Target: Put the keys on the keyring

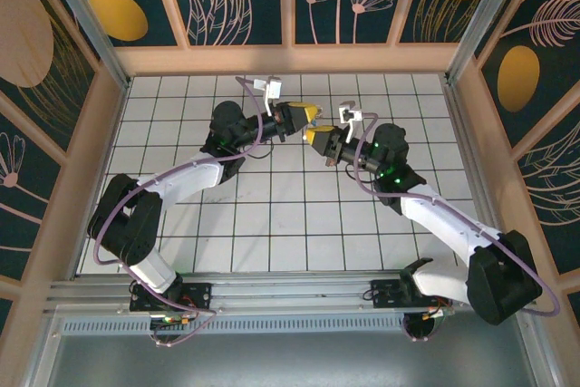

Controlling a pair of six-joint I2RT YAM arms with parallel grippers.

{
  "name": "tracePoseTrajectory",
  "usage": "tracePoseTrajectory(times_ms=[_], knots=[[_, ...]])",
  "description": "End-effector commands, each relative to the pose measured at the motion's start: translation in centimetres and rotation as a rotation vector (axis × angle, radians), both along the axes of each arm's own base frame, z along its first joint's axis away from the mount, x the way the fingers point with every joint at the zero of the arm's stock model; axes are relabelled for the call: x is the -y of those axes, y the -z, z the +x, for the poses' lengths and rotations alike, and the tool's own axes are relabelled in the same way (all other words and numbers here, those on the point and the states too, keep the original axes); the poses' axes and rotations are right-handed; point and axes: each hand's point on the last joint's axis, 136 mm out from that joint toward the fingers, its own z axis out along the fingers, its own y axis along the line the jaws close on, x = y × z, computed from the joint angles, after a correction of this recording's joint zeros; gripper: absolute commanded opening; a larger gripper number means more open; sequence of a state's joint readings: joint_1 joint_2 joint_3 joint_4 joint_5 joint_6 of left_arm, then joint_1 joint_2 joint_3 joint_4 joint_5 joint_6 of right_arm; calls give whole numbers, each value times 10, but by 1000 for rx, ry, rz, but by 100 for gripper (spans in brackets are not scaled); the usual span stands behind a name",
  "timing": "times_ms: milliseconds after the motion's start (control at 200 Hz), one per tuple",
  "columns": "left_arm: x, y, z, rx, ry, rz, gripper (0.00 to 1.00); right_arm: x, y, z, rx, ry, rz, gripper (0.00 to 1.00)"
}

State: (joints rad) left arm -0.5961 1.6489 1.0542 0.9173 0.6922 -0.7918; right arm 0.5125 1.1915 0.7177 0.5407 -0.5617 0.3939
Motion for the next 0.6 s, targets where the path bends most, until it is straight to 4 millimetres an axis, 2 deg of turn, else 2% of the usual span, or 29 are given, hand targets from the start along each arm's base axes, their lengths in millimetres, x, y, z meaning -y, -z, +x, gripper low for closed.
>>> tracePoseTrajectory(times_ms=[0,125,210,290,476,596], knots=[[-8,-33,-8,79,-18,-77,0,-2,-3,-3,18,-16,-17,0],[-9,-32,-8,77,-20,-83,0,1,-4,-3,13,-9,-18,0],[-10,-33,-9,74,-28,-95,0,10,-5,-2,7,20,-18,28],[-13,-34,-7,71,-48,-108,0,25,-7,-4,6,55,-9,42],[-15,-36,-9,77,-45,-124,0,67,-26,-7,30,160,68,46],[-17,-36,-9,71,-50,-146,0,77,-44,-2,41,192,124,46]])
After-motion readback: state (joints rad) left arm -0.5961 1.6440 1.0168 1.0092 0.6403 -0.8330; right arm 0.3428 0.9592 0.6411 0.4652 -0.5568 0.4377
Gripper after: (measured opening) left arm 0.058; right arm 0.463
